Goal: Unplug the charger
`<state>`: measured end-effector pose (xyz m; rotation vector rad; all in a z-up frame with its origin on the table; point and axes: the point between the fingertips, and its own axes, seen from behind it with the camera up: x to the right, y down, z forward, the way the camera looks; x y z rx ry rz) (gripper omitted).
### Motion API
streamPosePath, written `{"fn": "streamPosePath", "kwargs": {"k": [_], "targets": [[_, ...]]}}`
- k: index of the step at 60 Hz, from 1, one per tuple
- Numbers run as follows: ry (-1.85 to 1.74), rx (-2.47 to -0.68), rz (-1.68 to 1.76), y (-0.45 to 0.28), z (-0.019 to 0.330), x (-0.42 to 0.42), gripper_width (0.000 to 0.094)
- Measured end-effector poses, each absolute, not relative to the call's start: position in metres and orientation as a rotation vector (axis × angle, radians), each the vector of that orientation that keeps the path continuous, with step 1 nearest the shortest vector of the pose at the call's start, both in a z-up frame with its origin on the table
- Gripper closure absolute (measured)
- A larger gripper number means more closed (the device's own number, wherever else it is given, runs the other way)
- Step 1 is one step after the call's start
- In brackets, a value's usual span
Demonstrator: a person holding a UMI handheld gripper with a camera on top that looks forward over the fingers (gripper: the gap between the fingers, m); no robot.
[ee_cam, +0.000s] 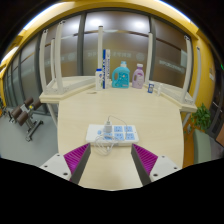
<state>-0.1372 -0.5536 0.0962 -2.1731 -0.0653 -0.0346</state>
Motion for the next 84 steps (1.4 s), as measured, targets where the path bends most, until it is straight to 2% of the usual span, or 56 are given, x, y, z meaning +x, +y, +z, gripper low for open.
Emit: {"fn": "streamPosePath", "kwargs": {"k": [6, 17, 21, 24, 29, 35, 50, 52, 61, 67, 71, 73, 78, 79, 84], "targets": [[-0.06, -2.185, 0.022, -0.503, 0.064, -0.152, 0.0099], [-0.012, -2.189, 0.055, -0.435, 0.041, -0.161, 0.0105], [0.007, -2.186, 0.049, -0.418, 0.037, -0.161, 0.0141], [0.011, -2.176, 0.045, -0.408, 0.035, -0.163, 0.0213], [-0.018, -2.175, 0.024, -0.396, 0.03, -0.164, 0.0394], [-0.065, -2.175, -0.101, -0.392, 0.023, -0.148, 0.0718], [-0.023, -2.193, 0.001, -0.393, 0.023, -0.154, 0.0856], [-0.022, -2.162, 0.009, -0.389, 0.045, -0.154, 0.0859], [0.004, -1.835, 0.057, -0.366, 0.244, -0.142, 0.086], [0.066, -1.771, 0.054, -0.366, 0.277, -0.092, 0.0861], [0.087, -1.797, 0.035, -0.364, 0.269, -0.054, 0.0861], [0.093, -1.833, 0.02, -0.363, 0.25, -0.036, 0.0861], [0.109, -1.95, 0.02, -0.364, 0.184, -0.003, 0.0858], [0.109, -1.966, 0.021, -0.369, 0.157, 0.002, 0.0857], [0.121, -2.119, 0.009, -0.378, 0.094, 0.024, 0.0839]]}}
